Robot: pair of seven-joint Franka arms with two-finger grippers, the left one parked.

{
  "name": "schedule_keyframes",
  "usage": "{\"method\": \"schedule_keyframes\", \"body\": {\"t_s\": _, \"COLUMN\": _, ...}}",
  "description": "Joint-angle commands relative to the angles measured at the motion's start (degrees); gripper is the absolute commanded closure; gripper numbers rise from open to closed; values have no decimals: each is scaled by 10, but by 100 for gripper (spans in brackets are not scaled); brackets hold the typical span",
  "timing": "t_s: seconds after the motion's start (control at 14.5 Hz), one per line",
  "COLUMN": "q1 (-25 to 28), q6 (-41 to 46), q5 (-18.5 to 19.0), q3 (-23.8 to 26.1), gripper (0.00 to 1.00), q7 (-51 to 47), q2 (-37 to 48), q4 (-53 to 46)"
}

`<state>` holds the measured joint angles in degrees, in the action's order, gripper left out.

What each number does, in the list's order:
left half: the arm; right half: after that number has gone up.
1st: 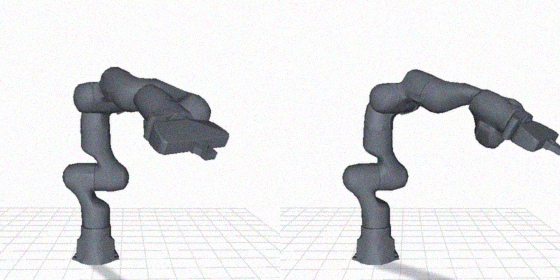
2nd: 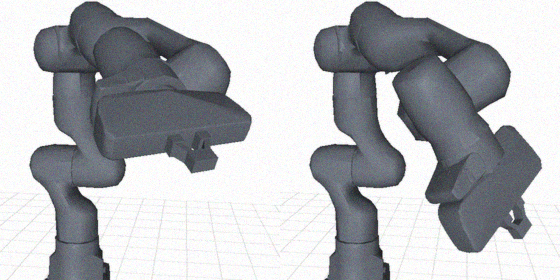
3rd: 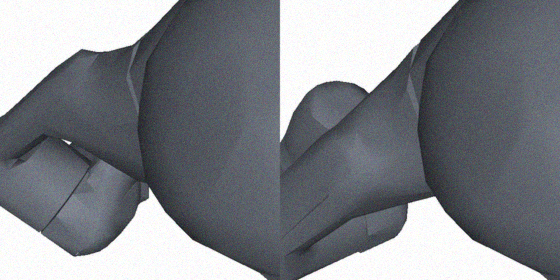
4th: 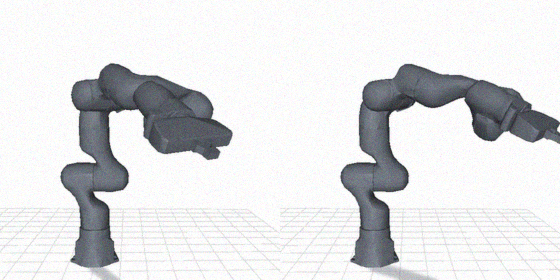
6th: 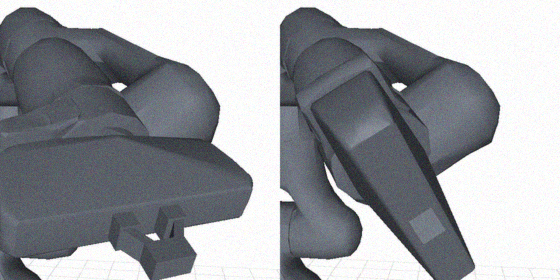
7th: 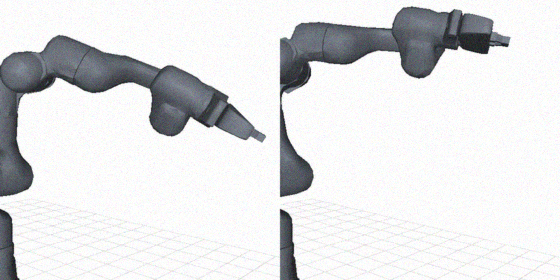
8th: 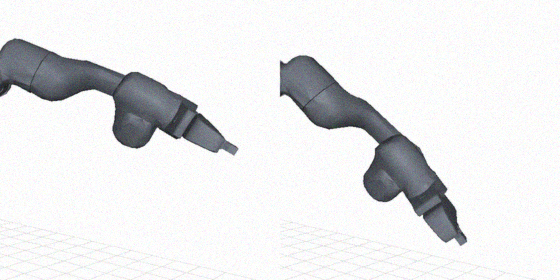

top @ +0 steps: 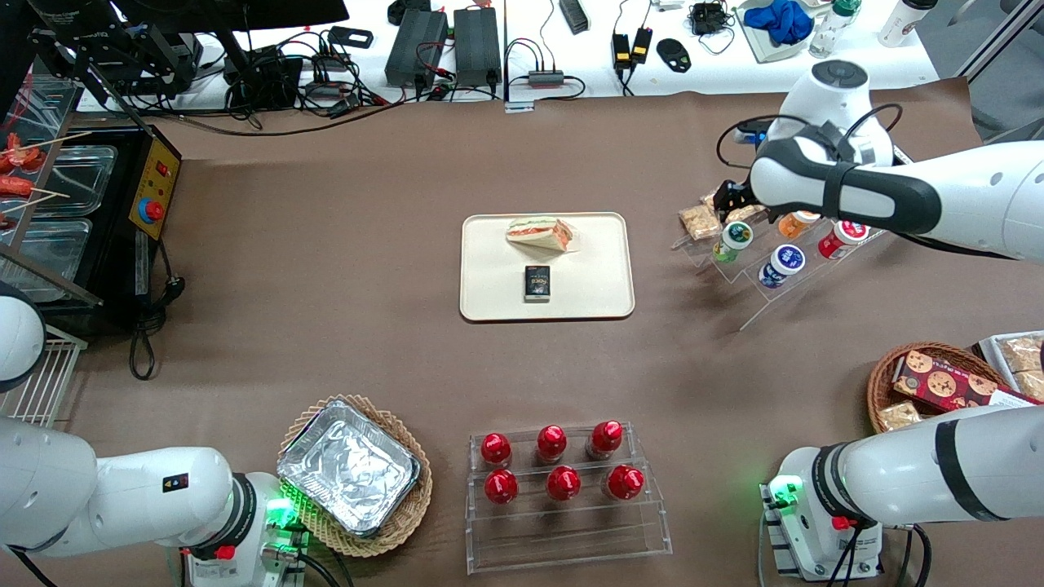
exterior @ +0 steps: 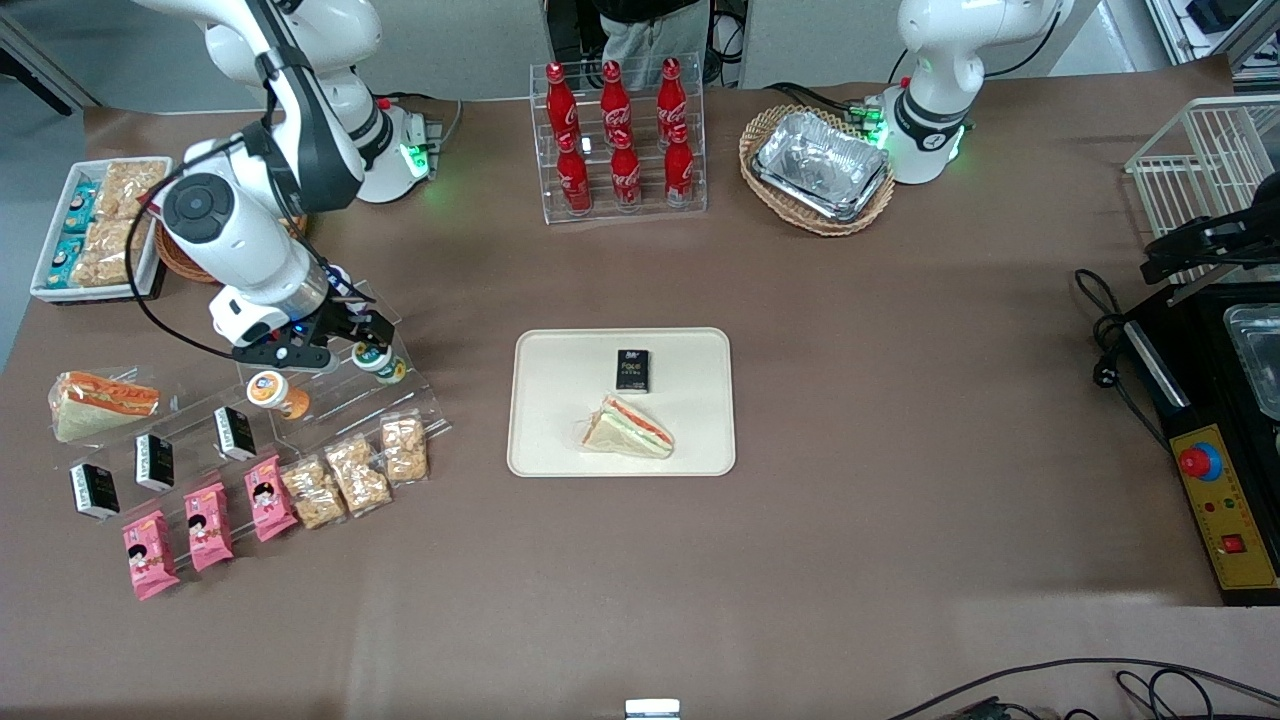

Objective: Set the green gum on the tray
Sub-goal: 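Lower the right gripper and grasp the green-labelled gum bottle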

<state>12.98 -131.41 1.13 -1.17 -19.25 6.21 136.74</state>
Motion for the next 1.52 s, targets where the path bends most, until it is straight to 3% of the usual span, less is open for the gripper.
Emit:
{"method": "schedule_keyframes", "body": {"t_s": 0.0, "q1": 0, "q6": -62, "q5": -7, "q3": 1, "gripper": 0, "q7": -18, "q2": -3, "q4": 42}}
{"method": "schedule_keyframes", "body": {"t_s": 0.55, "q1": 1, "q6": -91, "q5": -7, "q3": 3, "gripper": 0, "q7": -28, "q2": -41, "q4": 44}}
{"method": "schedule_keyframes", "body": {"t_s": 0.69, "q1": 1, "q6": -99, "q5": -7, "q3": 3, "gripper": 5, "q7": -28, "q2": -50, "q4": 44}}
{"method": "schedule_keyframes", "body": {"t_s": 0.9, "q1": 2, "q6": -99, "q5": -6, "q3": 3, "gripper": 25, "q7": -28, "q2": -51, "q4": 44}}
{"method": "schedule_keyframes", "body": {"t_s": 1.17, "q1": 2, "q6": -93, "q5": -6, "q3": 4, "gripper": 28, "q7": -28, "q2": -45, "q4": 42}}
{"method": "schedule_keyframes", "body": {"t_s": 1.45, "q1": 2, "q6": -85, "q5": -6, "q3": 5, "gripper": 39, "q7": -28, "q2": -39, "q4": 39}}
